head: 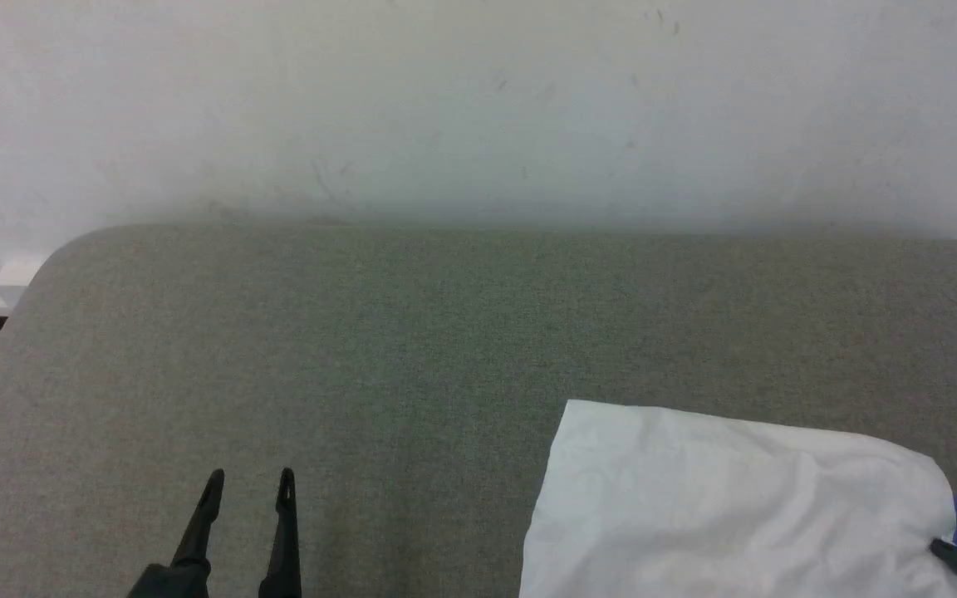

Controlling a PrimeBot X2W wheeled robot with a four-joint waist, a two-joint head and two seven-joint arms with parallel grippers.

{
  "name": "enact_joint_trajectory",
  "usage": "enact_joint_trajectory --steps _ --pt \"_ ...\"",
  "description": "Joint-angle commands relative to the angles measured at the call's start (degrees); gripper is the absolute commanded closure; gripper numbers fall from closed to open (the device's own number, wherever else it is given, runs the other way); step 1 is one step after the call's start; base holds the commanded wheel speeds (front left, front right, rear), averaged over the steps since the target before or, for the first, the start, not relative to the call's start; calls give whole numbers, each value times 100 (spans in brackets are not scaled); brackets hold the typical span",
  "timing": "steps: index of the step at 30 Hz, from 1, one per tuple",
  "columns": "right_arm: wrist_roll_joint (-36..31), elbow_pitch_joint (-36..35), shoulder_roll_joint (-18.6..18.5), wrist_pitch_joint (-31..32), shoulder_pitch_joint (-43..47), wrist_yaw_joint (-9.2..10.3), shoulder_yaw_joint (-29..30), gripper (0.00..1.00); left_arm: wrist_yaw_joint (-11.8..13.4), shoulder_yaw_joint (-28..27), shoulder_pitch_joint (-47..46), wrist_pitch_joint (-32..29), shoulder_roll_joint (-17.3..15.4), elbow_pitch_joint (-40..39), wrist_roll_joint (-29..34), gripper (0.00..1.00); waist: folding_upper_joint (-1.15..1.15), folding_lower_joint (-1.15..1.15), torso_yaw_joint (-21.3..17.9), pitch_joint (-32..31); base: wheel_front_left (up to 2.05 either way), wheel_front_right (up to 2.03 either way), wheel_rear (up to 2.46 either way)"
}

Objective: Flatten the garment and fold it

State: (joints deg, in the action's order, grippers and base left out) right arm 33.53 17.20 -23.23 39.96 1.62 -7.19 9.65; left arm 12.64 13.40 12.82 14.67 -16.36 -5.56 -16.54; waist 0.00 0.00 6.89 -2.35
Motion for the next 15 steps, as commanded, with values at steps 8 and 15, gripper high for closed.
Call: enact_joint_trajectory --steps 8,15 --pt "512 -1047 885 1104 -98 -30 -135 100 -90 -80 3 32 82 56 55 0 0 0 -53 -67 0 0 0" --pt "806 -1581 1632 1303 -306 -30 -855 100 -153 -104 -50 32 103 68 67 0 0 0 -43 -46 0 0 0"
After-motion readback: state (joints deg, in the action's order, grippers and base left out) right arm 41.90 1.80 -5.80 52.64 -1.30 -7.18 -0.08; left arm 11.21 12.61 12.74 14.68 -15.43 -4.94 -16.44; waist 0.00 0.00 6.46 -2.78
